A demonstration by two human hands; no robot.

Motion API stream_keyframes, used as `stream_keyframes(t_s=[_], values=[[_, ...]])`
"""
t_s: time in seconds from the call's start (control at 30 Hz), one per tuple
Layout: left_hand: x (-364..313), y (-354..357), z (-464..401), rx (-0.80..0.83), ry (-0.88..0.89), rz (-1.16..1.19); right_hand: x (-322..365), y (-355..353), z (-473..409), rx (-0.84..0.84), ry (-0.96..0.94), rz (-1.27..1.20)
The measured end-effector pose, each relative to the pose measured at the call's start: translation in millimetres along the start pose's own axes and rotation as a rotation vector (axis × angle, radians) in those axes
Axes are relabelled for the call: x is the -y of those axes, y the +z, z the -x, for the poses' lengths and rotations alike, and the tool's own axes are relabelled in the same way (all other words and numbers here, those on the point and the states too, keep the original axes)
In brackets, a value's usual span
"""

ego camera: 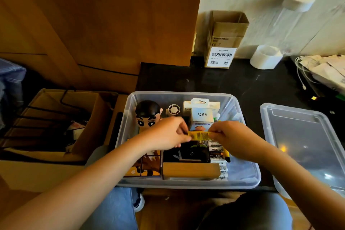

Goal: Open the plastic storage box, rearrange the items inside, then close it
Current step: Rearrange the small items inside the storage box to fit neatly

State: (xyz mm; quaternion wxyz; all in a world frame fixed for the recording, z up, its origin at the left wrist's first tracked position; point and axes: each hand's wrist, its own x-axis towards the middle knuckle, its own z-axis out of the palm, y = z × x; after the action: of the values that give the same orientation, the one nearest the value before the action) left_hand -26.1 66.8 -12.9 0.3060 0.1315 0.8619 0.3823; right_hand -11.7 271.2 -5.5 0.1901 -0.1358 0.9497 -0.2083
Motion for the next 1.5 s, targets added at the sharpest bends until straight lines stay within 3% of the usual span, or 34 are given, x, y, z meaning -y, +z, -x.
stream_keyframes(t_s=[0.13,0.37,0.5,0.57,0.67,0.97,1.2,1.5], values=[[-2,1,-1,0.29,0.07,-0.448,3,3,-10,0.098,0.019,0.045],[-7,12,-20,0.582,0.035,-0.743,4,1,-24,0.299,0.012,0.2],[2,10,-27,0.538,0.033,-0.663,-2,4,-24,0.412,0.057,0.154],[6,5,-28,0.425,0.045,-0.586,-3,7,-21,0.452,0.048,0.146],[11,2,-30,0.257,0.087,-0.653,-3,11,-15,0.52,0.019,0.129],[12,21,-31,0.368,0.131,-0.767,-3,24,-13,0.483,-0.064,0.159],[3,38,-34,0.305,0.201,-1.208,5,26,-19,0.483,-0.035,0.123],[8,34,-33,0.286,0.081,-1.028,0,29,-12,0.288,0.051,-0.114]])
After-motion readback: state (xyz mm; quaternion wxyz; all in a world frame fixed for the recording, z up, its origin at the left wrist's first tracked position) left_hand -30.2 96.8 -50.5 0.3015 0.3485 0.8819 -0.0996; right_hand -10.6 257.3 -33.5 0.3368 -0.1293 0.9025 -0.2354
